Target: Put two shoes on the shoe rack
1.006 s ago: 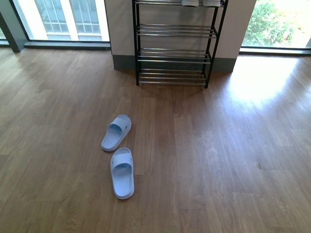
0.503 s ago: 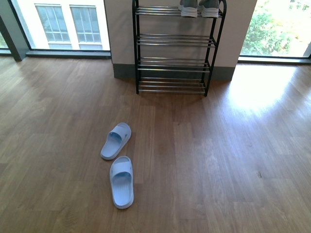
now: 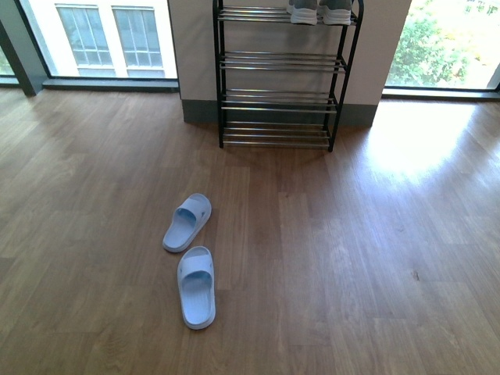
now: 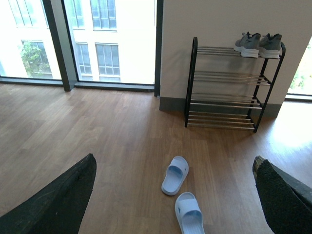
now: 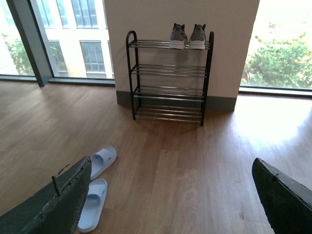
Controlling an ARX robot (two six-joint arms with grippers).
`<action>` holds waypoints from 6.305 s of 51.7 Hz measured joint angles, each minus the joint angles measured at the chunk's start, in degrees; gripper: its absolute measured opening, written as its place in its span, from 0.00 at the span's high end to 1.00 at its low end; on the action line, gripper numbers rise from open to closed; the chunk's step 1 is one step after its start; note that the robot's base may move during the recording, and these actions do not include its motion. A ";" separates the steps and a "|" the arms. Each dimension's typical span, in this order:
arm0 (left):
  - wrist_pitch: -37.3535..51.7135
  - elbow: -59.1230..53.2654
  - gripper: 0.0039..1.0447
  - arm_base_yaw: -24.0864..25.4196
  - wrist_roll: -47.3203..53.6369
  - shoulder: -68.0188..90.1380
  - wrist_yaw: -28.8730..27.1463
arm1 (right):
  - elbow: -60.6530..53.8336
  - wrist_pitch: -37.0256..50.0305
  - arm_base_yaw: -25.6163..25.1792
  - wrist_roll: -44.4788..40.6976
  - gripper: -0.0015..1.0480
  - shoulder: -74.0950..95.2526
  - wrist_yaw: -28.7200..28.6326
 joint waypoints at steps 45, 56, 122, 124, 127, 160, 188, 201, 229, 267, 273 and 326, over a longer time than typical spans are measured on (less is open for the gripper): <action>0.00 0.00 0.09 0.00 0.00 0.00 -0.02 | 0.00 0.00 0.00 0.00 0.09 0.02 0.00; 0.00 0.00 0.09 0.00 0.00 0.00 -0.02 | 0.00 0.00 0.00 0.00 0.09 0.00 0.00; 0.00 0.00 0.09 0.00 -0.02 0.00 -0.04 | 0.00 0.00 0.00 0.00 0.09 0.02 -0.17; 0.00 0.00 0.09 0.00 0.00 0.00 -0.17 | 0.00 0.00 0.00 0.00 0.09 0.00 -0.17; 0.00 0.00 0.09 0.00 0.00 0.00 -0.07 | 0.00 0.00 0.00 0.00 0.09 0.00 -0.13; 0.00 0.00 0.09 0.00 0.00 0.00 -0.02 | 0.00 0.00 0.00 0.00 0.09 0.00 0.00; 0.00 0.00 0.09 0.00 0.00 0.00 0.00 | 0.00 0.00 0.00 0.00 0.09 0.00 0.04; 0.00 0.00 0.09 0.00 0.00 0.00 0.00 | 0.00 0.00 0.00 0.00 0.09 0.00 0.13; 0.00 0.00 0.09 0.00 0.00 0.00 -0.02 | 0.39 -0.81 -0.33 -4.76 0.09 8.52 -0.31; 0.00 0.00 0.09 0.00 0.00 0.00 -0.02 | 21.09 62.27 2.84 -33.55 0.09 137.41 -0.76; 0.00 0.00 0.09 0.00 0.00 0.00 -0.02 | 25.88 61.29 3.48 -35.63 0.09 148.91 -1.64; 0.00 0.00 0.09 0.00 0.00 0.00 -0.02 | 41.90 57.99 15.04 -3.06 0.09 168.32 -11.67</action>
